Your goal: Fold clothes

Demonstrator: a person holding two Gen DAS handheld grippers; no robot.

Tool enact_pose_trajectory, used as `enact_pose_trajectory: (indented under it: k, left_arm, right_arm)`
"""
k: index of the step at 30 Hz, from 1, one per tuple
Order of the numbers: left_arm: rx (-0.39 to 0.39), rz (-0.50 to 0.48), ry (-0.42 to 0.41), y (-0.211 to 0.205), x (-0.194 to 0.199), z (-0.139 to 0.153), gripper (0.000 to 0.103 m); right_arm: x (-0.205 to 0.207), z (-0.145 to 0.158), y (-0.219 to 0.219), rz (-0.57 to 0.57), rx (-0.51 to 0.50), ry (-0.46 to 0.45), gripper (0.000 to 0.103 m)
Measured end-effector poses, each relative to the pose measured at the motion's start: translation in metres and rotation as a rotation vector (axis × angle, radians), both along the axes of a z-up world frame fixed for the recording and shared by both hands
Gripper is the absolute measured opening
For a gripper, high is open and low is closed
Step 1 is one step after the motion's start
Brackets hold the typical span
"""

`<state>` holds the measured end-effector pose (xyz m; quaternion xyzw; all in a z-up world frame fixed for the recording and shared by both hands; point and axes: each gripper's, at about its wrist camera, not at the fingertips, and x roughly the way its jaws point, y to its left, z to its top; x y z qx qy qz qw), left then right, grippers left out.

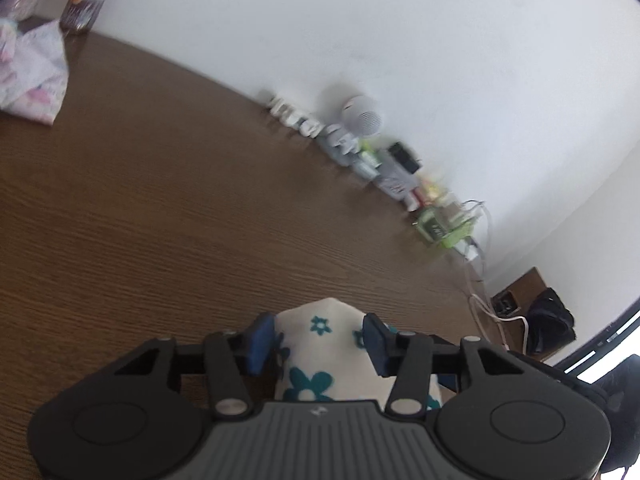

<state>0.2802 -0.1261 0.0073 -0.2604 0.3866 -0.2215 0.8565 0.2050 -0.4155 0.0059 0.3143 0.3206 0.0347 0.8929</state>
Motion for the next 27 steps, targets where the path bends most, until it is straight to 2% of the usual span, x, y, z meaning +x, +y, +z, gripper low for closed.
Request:
enact_pose_trajectory:
  k: [1,2,4,5,7,9,10,11,12,13,14,17,18,19,20,21,25,26,27]
  left_arm:
    - [-0.003,-0.006,0.007,-0.002,0.003,-0.003,0.029]
    - [-0.007,-0.024,0.004,-0.004,0.004,-0.005,0.021]
    - [-0.007,-0.026,-0.019,-0.004,0.001,-0.003,0.018]
    - [-0.011,-0.027,-0.029,-0.004,0.0,-0.001,0.019]
    - [-0.018,-0.027,-0.035,-0.003,-0.001,0.001,0.023]
    - [-0.008,-0.006,-0.037,-0.004,0.0,0.003,0.034]
    - [0.003,0.004,-0.037,-0.004,0.002,0.003,0.041]
    - [0.002,0.013,-0.027,-0.004,0.004,0.002,0.04]
    - [-0.001,0.012,-0.017,-0.006,0.006,0.0,0.036]
    - [-0.017,-0.004,-0.016,-0.007,0.008,-0.003,0.017]
    - [-0.013,-0.004,-0.017,-0.008,0.008,-0.003,0.017]
    - [-0.026,0.001,-0.022,-0.006,0.007,-0.002,0.021]
    - [-0.028,0.012,-0.021,-0.002,0.005,0.0,0.025]
    - [-0.03,0.024,-0.02,0.001,0.002,0.003,0.035]
    - [-0.035,0.03,-0.033,0.007,-0.003,0.005,0.043]
    - [-0.04,0.035,-0.048,0.013,-0.009,0.007,0.044]
    - [-0.009,-0.011,-0.006,0.018,-0.021,0.005,0.043]
    - [-0.002,-0.027,0.008,0.016,-0.021,0.002,0.037]
    - [-0.008,-0.039,0.005,0.013,-0.022,0.001,0.029]
  right_arm:
    - [0.002,-0.003,0.0,0.006,0.012,0.002,0.02]
    - [0.002,-0.004,0.002,0.012,0.018,0.001,0.017]
    - [0.0,-0.005,0.006,0.012,-0.007,-0.011,0.016]
    - [-0.002,-0.003,0.006,0.011,-0.014,-0.017,0.016]
    - [-0.006,-0.001,0.005,0.002,-0.03,-0.027,0.023]
    - [-0.009,0.002,0.004,-0.014,-0.046,-0.036,0.038]
    - [-0.009,0.001,0.003,-0.018,-0.042,-0.034,0.038]
    - [-0.009,0.0,0.003,-0.022,-0.036,-0.032,0.037]
    - [-0.007,-0.003,0.001,-0.029,-0.023,-0.024,0.028]
    - [-0.006,-0.005,0.001,-0.025,-0.004,-0.023,0.019]
    - [-0.004,-0.007,0.001,-0.014,0.017,-0.02,0.013]
    - [-0.006,-0.004,0.003,-0.022,0.004,-0.03,0.015]
    - [-0.009,-0.003,0.001,-0.03,0.015,-0.039,0.02]
    - [-0.014,0.001,0.0,-0.039,0.019,-0.049,0.021]
    - [-0.02,0.005,-0.001,-0.047,0.014,-0.062,0.028]
    - [-0.026,0.006,0.0,-0.044,0.009,-0.072,0.035]
    - [-0.04,0.004,0.007,-0.03,-0.001,-0.075,0.036]
    - [-0.041,0.002,0.01,-0.026,-0.002,-0.067,0.036]
    - [-0.041,0.001,0.012,-0.021,-0.003,-0.059,0.03]
